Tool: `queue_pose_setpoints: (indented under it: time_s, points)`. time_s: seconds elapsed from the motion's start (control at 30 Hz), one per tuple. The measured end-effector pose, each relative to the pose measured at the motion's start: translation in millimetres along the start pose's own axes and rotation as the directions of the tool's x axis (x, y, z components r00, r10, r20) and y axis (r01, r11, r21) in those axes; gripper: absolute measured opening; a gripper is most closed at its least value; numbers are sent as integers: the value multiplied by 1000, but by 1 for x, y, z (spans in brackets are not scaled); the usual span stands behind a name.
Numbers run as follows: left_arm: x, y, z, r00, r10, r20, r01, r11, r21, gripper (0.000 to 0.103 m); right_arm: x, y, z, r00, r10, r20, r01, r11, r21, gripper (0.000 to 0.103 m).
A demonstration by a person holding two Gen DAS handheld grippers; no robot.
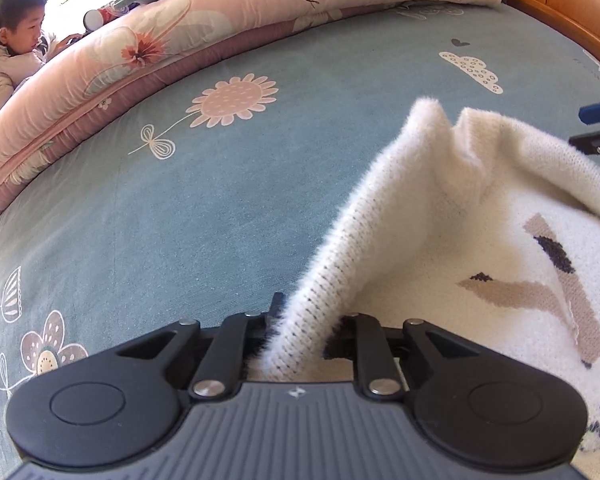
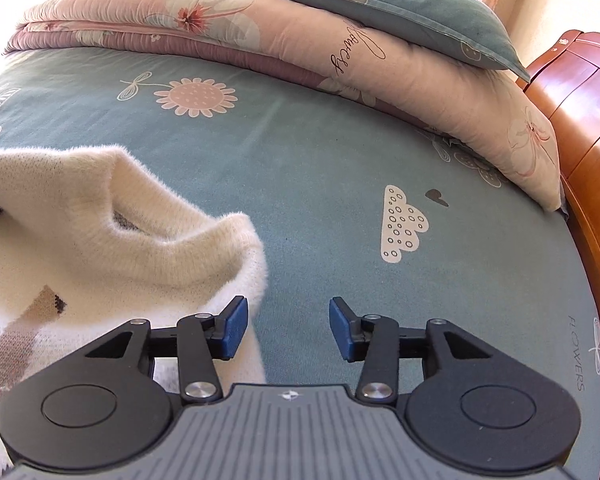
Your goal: Fold clothes
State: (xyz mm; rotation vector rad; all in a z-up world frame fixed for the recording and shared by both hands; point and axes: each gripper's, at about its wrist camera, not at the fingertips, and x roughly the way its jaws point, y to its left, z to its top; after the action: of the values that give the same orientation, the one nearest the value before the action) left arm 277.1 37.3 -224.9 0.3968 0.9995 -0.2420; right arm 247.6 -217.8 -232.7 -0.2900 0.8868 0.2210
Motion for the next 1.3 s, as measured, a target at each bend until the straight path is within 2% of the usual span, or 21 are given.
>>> queue_pose_setpoints:
  time_s: [0.07,0.13,0.17,0.23,0.4,0.5,0.63,0.7,0.83,0.9,0.97,1.03,1.1,1.2,1.23,1.27,1.3]
  points:
    - [-9,2,-2,1000,5,-1,-5,1000,-25,28,-9,-1,-9,1000,11,-11,-11,1000,13,50]
    - [-21,6,-4,999,12,30,-10,998,-55,46,-19,-2,-18,1000,22,-22,-21,999,26,50]
    - [-30,7,-5,998,21,58,-17,998,-66,50,-24,-2,-23,999,27,-28,-26,999,33,51]
    - [-43,9,-7,995,38,96,-31,997,-77,66,-34,-1,-33,999,36,-39,-34,998,47,51]
    - [-64,-4,-24,997,-8,77,11,999,-44,68,-67,11,-65,996,35,-78,-27,995,98,52]
    - [-86,-15,-46,995,-75,71,77,997,-22,68,-91,23,-90,995,38,-90,-25,989,142,57]
    - [-115,-27,-80,984,-176,35,176,984,-14,68,-114,37,-125,987,54,-150,-22,979,201,58]
    - [-127,-34,-96,972,-234,-1,234,972,-14,68,-122,44,-142,978,71,-194,-24,972,234,58]
    - [-146,-55,-123,931,-361,-56,363,931,26,67,-131,62,-168,961,97,-257,-18,956,292,58]
    - [-148,-67,-130,907,-415,-73,419,906,55,66,-135,71,-178,956,102,-277,-9,948,317,58]
    - [-143,-84,-136,870,-484,-95,492,865,100,66,-139,80,-186,955,93,-282,11,938,346,58]
    - [-135,-103,-141,852,-508,-130,523,836,164,62,-142,86,-193,952,101,-288,20,921,390,58]
    - [-123,-122,-143,842,-519,-146,539,811,227,61,-144,92,-201,948,114,-298,27,902,431,58]
    - [-107,-144,-143,818,-547,-177,575,765,291,54,-151,101,-212,945,114,-306,45,884,466,58]
    - [-101,-152,-143,815,-550,-183,579,753,313,52,-153,103,-214,946,113,-303,47,878,476,58]
    - [-96,-158,-142,812,-549,-198,582,745,325,49,-155,104,-218,947,117,-300,48,870,492,58]
    - [-90,-164,-141,803,-554,-218,595,730,337,36,-154,104,-222,945,122,-303,52,861,506,58]
